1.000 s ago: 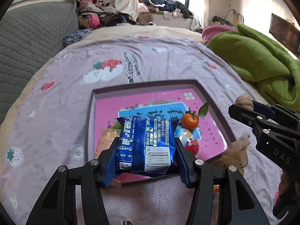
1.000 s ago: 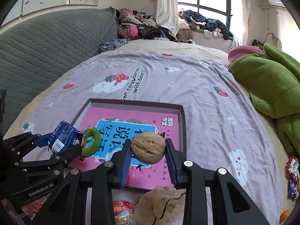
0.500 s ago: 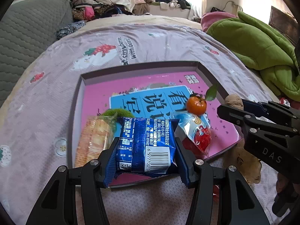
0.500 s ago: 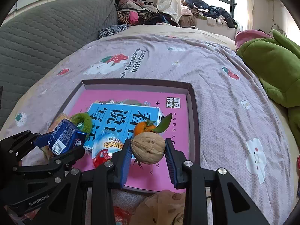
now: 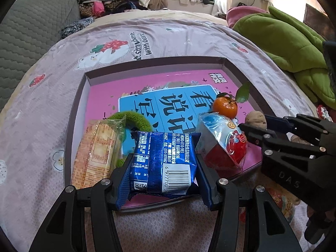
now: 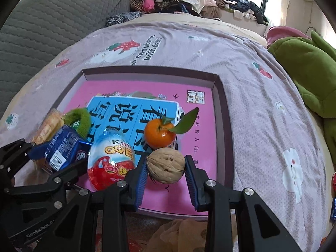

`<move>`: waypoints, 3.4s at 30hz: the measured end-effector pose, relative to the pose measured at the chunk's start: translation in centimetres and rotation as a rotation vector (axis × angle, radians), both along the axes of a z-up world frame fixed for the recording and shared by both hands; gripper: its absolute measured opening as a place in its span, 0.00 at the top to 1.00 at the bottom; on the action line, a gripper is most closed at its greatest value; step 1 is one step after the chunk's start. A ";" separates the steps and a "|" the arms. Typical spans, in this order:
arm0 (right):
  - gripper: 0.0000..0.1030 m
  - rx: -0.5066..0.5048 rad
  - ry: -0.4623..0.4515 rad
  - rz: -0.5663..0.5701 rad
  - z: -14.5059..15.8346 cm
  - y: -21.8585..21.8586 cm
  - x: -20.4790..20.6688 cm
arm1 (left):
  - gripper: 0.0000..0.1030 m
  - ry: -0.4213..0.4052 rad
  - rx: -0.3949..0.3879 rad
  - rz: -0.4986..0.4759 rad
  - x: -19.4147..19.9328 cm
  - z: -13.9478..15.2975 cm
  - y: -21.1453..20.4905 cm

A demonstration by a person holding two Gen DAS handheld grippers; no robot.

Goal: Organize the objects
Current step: 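Lower the biscuit pack and walnut over the pink book beside the other items, then open both grippers to release the biscuit pack and walnut in the tray, then withdraw both grippers up and back from the tray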

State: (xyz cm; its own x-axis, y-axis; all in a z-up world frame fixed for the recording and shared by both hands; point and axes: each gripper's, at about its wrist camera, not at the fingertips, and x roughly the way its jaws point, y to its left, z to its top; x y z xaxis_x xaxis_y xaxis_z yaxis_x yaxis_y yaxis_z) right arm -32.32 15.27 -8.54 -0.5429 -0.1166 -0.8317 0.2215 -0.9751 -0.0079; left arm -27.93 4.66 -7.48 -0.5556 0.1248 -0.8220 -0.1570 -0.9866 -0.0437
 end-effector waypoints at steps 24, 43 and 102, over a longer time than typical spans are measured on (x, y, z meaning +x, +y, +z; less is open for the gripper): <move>0.66 0.050 -0.070 -0.021 -1.7 0.0 -0.2 | 0.45 -0.003 -0.064 0.019 -0.6 -0.8 0.2; 0.58 0.018 -0.031 -0.039 1.3 1.1 1.1 | 0.40 0.027 -0.009 0.032 1.3 2.1 -1.0; 0.58 -0.089 0.277 -0.015 20.3 3.2 18.1 | 0.40 0.268 0.037 -0.029 19.0 18.5 0.9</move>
